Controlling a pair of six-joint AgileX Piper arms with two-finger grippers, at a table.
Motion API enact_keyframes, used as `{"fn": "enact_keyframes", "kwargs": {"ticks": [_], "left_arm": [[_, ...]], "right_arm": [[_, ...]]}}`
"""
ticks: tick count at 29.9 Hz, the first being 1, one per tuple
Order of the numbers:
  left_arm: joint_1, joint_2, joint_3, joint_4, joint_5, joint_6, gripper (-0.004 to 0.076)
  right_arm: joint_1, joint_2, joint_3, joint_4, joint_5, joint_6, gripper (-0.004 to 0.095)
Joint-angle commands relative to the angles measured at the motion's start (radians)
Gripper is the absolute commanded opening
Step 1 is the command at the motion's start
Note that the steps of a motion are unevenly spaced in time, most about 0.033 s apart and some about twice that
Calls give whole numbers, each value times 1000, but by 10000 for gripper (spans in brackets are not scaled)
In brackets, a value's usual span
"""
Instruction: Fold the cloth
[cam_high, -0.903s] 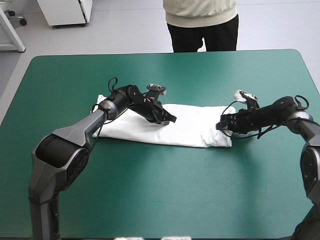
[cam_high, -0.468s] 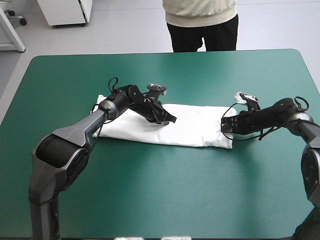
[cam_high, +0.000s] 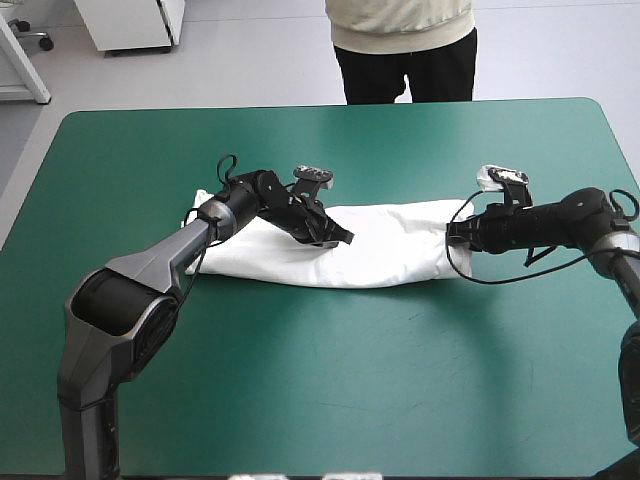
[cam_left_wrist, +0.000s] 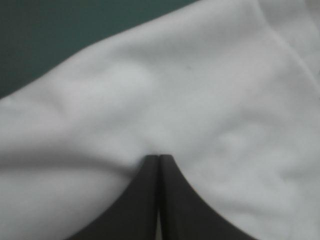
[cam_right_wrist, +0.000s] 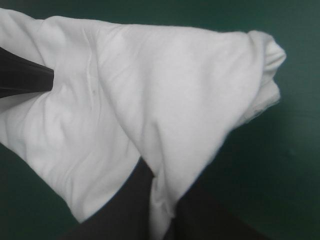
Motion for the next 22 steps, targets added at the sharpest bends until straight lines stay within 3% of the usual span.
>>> {"fn": "enact_keyframes", "kwargs": {"ticks": [1, 6, 10, 16, 22], "left_arm": [[-1, -73, -36, 12, -67, 6, -9], [37, -216, -62, 92, -57, -5, -9], [103, -377, -62, 193, -39, -69, -9], [227, -614, -62, 368, 96, -138, -9], [323, -774, -62, 425, 233, -129, -9]], "right_arm": [[17, -51, -56, 54, 12, -13, 0], [101, -51, -162, 31, 43, 37, 2], [211, -49, -278, -104, 20, 160, 2], [388, -7, -456, -250, -7, 315, 2], [536, 170, -684, -321, 34, 409, 2]]}}
